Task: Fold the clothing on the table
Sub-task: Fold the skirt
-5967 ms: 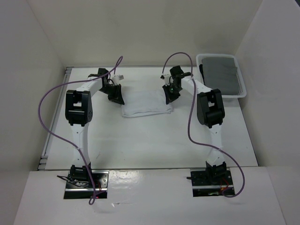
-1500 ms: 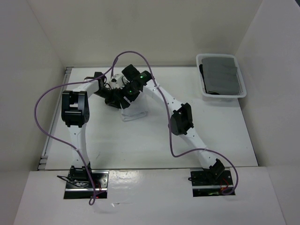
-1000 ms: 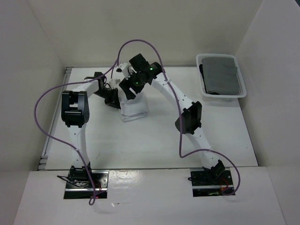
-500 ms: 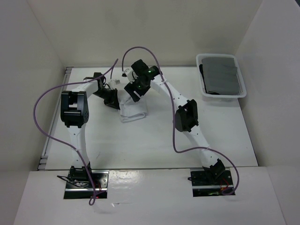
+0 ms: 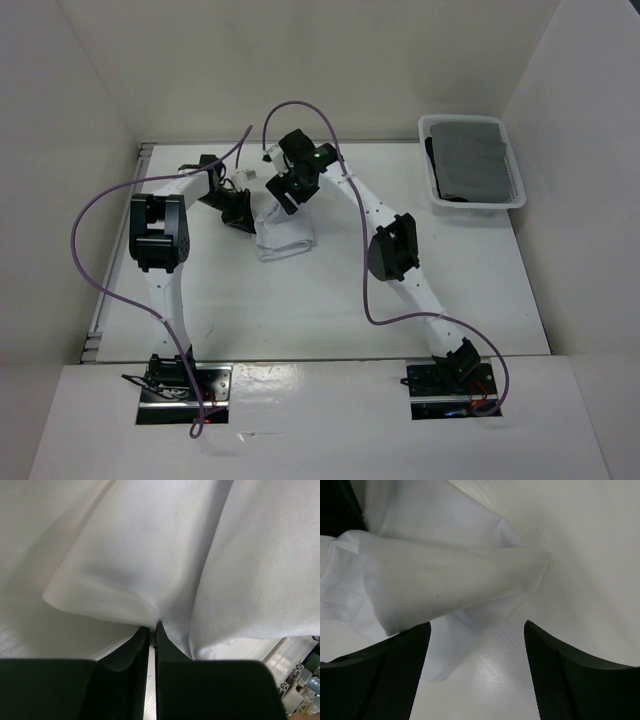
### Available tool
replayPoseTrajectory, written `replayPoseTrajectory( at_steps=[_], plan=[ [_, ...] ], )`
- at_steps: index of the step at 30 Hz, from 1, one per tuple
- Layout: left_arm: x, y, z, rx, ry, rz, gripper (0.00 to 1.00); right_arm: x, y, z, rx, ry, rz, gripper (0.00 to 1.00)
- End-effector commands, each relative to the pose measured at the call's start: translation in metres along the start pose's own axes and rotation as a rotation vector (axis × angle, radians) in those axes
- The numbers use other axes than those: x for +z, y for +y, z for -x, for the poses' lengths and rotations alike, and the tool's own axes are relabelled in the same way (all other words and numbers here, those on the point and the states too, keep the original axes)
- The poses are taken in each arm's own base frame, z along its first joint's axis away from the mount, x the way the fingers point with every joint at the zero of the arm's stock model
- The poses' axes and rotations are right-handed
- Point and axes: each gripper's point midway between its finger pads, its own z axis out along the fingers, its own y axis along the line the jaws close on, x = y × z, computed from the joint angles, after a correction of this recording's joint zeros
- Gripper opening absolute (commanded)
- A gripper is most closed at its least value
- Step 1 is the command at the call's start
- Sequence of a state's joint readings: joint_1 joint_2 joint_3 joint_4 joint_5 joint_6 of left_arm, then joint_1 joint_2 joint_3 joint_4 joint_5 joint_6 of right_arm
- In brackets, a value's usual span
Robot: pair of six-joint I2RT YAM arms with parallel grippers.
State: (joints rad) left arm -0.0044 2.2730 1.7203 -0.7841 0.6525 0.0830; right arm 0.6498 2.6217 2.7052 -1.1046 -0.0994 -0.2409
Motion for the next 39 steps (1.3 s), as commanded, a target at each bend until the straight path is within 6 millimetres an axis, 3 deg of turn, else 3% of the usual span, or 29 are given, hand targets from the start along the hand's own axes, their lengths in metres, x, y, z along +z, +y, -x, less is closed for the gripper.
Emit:
replayPoseTrajectory(
  at_steps=[1, 7, 19, 26, 39],
  plan=[
    [-0.004, 0.013, -0.013, 0.028, 0.034, 0.056, 0.08, -0.003, -0.015, 0.027, 0.036, -0.1, -0.072, 0.8],
    [-0.004, 0.013, -0.013, 0.028, 0.034, 0.056, 0.08, 0.002, -0.011, 0.038, 0.061, -0.139, -0.071, 0.8],
    [-0.005, 0.01, -0.018, 0.036, 0.034, 0.047, 0.08, 0.028, 0.05, 0.053, 0.002, -0.18, 0.003, 0.8],
    [0.0, 0.011, -0.028, 0.029, 0.052, 0.034, 0.08, 0.027, 0.042, 0.064, 0.024, -0.223, -0.044, 0.8],
    [-0.001, 0.004, -0.033, 0.033, 0.052, 0.004, 0.08, 0.047, 0.04, 0.059, 0.044, -0.218, -0.052, 0.8]
  ],
)
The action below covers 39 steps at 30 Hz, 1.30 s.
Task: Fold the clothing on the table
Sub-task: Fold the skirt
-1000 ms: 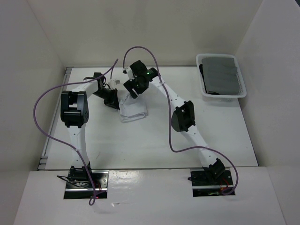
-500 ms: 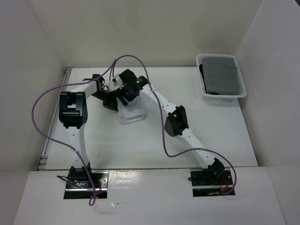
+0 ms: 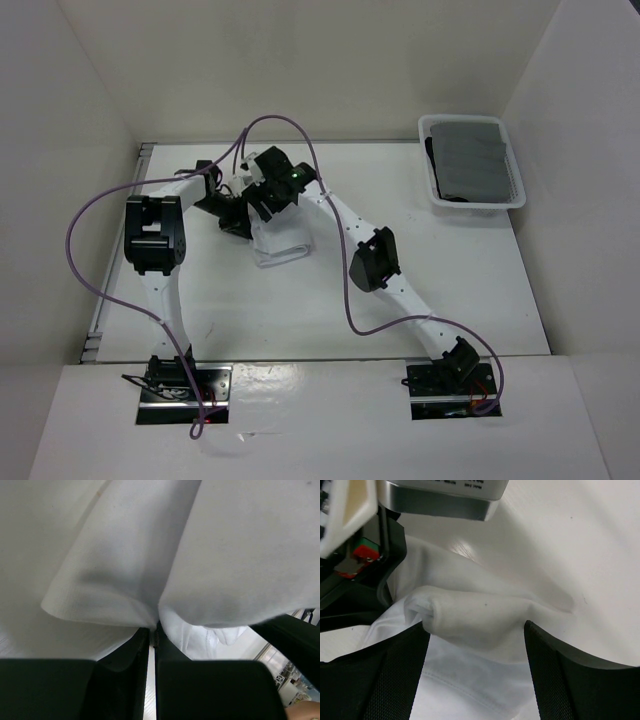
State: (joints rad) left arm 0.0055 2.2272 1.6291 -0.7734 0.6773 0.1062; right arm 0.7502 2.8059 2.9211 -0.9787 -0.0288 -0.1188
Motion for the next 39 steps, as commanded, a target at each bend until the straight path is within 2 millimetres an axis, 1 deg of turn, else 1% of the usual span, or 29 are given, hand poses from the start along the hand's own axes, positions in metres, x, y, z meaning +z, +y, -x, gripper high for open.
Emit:
replayPoseTrajectory(
  at_steps=[1, 2, 5, 6, 7, 8, 11, 12, 13, 14, 15, 16, 17, 18, 19, 20, 22, 23, 24, 25, 26, 27, 28, 29, 33, 34, 37, 38, 39],
  plan=[
    [0.001, 0.008, -0.013, 0.038, 0.036, 0.031, 0.08, 0.002, -0.003, 0.017, 0.013, -0.069, -0.019, 0.8],
    [0.001, 0.008, -0.013, 0.038, 0.036, 0.031, 0.08, 0.0, -0.004, 0.021, 0.013, -0.08, -0.02, 0.8],
    [-0.001, 0.007, -0.01, 0.05, 0.022, 0.034, 0.08, 0.0, -0.002, 0.021, 0.022, -0.081, -0.01, 0.8],
    [-0.003, 0.005, -0.008, 0.056, 0.015, 0.035, 0.08, -0.004, -0.002, 0.025, 0.021, -0.09, -0.011, 0.8],
    [-0.003, 0.005, -0.008, 0.056, 0.015, 0.035, 0.11, -0.009, 0.0, 0.029, 0.021, -0.1, -0.002, 0.8],
    [-0.009, 0.005, -0.006, 0.047, 0.002, 0.039, 0.21, -0.017, 0.0, 0.034, 0.02, -0.107, -0.003, 0.8],
    [-0.015, 0.005, -0.003, 0.045, -0.017, 0.036, 0.37, -0.028, 0.001, 0.042, 0.019, -0.126, 0.007, 0.81],
    [-0.02, 0.006, -0.003, 0.037, -0.023, 0.038, 0.54, -0.036, 0.0, 0.048, 0.009, -0.141, 0.005, 0.81],
    [-0.026, 0.002, 0.001, 0.045, -0.032, 0.041, 0.64, -0.034, 0.001, 0.046, 0.01, -0.133, 0.006, 0.81],
    [-0.031, 0.01, 0.001, 0.027, -0.046, 0.047, 0.73, -0.04, 0.0, 0.05, 0.009, -0.145, 0.005, 0.81],
    [-0.038, 0.007, 0.005, 0.037, -0.055, 0.062, 0.9, -0.041, 0.0, 0.048, 0.001, -0.133, 0.005, 0.81],
    [-0.048, 0.009, 0.005, 0.023, -0.067, 0.068, 0.98, -0.041, 0.0, 0.048, 0.001, -0.133, 0.005, 0.81],
    [-0.06, 0.016, 0.006, 0.003, -0.083, 0.086, 1.0, -0.044, 0.006, 0.05, -0.006, -0.134, 0.011, 0.81],
    [-0.075, 0.016, 0.011, 0.007, -0.111, 0.107, 1.0, -0.044, 0.006, 0.05, -0.006, -0.134, 0.011, 0.81],
    [-0.083, 0.017, 0.01, 0.007, -0.122, 0.114, 1.0, -0.049, 0.006, 0.053, -0.006, -0.143, 0.011, 0.81],
    [-0.103, 0.024, 0.014, -0.01, -0.155, 0.14, 1.0, -0.047, 0.006, 0.048, -0.006, -0.125, 0.012, 0.81],
    [-0.13, 0.025, 0.017, -0.001, -0.2, 0.185, 1.0, -0.056, 0.006, 0.055, -0.016, -0.143, 0.01, 0.81],
    [-0.139, 0.026, 0.014, -0.005, -0.207, 0.192, 1.0, -0.056, 0.006, 0.055, -0.016, -0.144, 0.01, 0.81],
    [-0.162, 0.028, 0.016, -0.012, -0.254, 0.215, 1.0, -0.059, 0.006, 0.056, -0.016, -0.145, 0.01, 0.81],
    [-0.171, 0.03, 0.014, -0.013, -0.268, 0.225, 1.0, -0.064, 0.005, 0.06, -0.016, -0.156, 0.009, 0.81],
    [-0.184, 0.028, 0.011, -0.023, -0.285, 0.235, 1.0, -0.064, 0.005, 0.06, -0.025, -0.156, 0.008, 0.81],
    [-0.198, 0.037, 0.008, -0.046, -0.315, 0.253, 1.0, -0.07, 0.005, 0.064, -0.026, -0.166, 0.007, 0.81],
    [-0.202, 0.037, 0.001, -0.056, -0.318, 0.246, 1.0, -0.07, 0.005, 0.064, -0.026, -0.166, 0.007, 0.81],
    [-0.218, 0.041, -0.004, -0.079, -0.347, 0.265, 1.0, -0.07, 0.005, 0.064, -0.026, -0.166, 0.007, 0.81],
    [-0.238, 0.045, -0.023, -0.107, -0.384, 0.284, 1.0, -0.07, 0.003, 0.064, -0.025, -0.166, -0.002, 0.81],
    [-0.244, 0.042, -0.028, -0.112, -0.39, 0.299, 1.0, -0.064, 0.003, 0.059, -0.024, -0.154, -0.001, 0.81],
    [-0.249, 0.041, -0.034, -0.109, -0.396, 0.316, 1.0, -0.066, 0.003, 0.063, -0.025, -0.166, -0.002, 0.81],
    [-0.249, 0.037, -0.037, -0.111, -0.394, 0.315, 1.0, -0.069, 0.003, 0.066, -0.025, -0.175, -0.003, 0.81],
    [-0.252, 0.033, -0.036, -0.102, -0.403, 0.321, 1.0, -0.074, -0.003, 0.066, -0.022, -0.172, -0.034, 0.81]
  ],
)
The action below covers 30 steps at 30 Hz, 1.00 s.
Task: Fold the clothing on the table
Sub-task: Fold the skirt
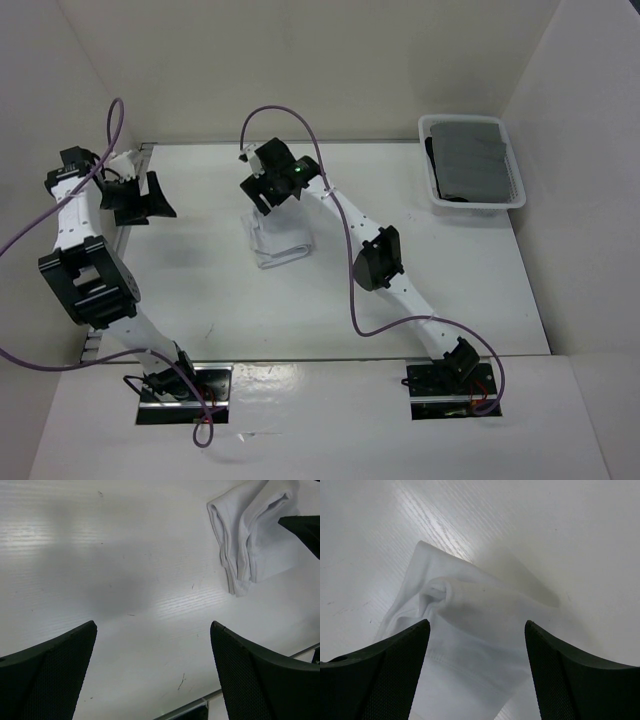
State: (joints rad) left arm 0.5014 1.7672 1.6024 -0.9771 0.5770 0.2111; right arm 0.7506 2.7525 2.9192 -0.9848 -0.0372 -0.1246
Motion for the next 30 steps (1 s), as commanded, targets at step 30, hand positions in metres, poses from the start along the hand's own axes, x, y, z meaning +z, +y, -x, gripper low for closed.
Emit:
replayPoseTrajectory(
  at_steps=[30],
  plan=[
    [-0.022, -0.008, -0.012, 0.025, -0.022, 0.082, 1.0, -0.009, -0.046, 0.02, -0.013, -0.067, -0.217, 0.82]
  ],
)
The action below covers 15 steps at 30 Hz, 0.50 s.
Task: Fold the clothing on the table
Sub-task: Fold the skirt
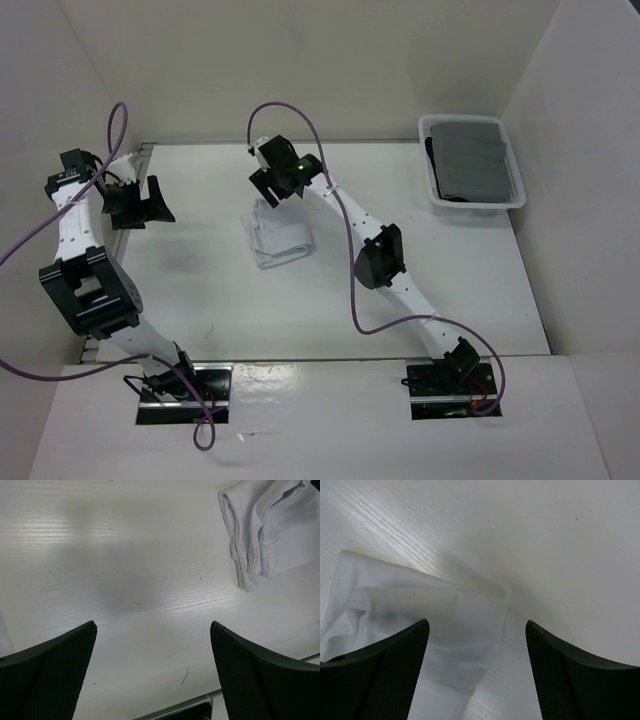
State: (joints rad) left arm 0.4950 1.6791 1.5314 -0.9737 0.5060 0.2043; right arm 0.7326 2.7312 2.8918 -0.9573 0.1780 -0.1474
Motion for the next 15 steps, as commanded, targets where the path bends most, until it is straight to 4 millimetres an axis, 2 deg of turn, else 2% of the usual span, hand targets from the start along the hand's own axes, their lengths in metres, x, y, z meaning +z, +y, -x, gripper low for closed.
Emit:
replayPoseTrajectory(
  at_steps=[1, 6, 11, 12, 15],
  plan=[
    [-0.01, -0.004, 0.003, 0.014, -0.028, 0.013, 1.0, -0.002, 0.003, 0.021, 0.005, -0.078, 0.01, 0.82],
    [-0.013, -0.006, 0.004, 0.019, -0.036, 0.015, 1.0, 0.011, 0.035, 0.01, -0.014, -0.057, 0.07, 0.82],
    [-0.015, -0.006, 0.0, 0.019, -0.033, 0.024, 1.0, 0.008, 0.051, 0.012, -0.03, -0.063, 0.095, 0.82],
    [-0.015, -0.006, 0.0, 0.019, -0.033, 0.024, 1.0, 0.006, 0.06, 0.012, -0.039, -0.066, 0.114, 0.82],
    [-0.013, -0.006, -0.007, 0.012, -0.021, 0.03, 1.0, 0.001, 0.059, 0.017, -0.037, -0.077, 0.114, 0.82]
  ],
)
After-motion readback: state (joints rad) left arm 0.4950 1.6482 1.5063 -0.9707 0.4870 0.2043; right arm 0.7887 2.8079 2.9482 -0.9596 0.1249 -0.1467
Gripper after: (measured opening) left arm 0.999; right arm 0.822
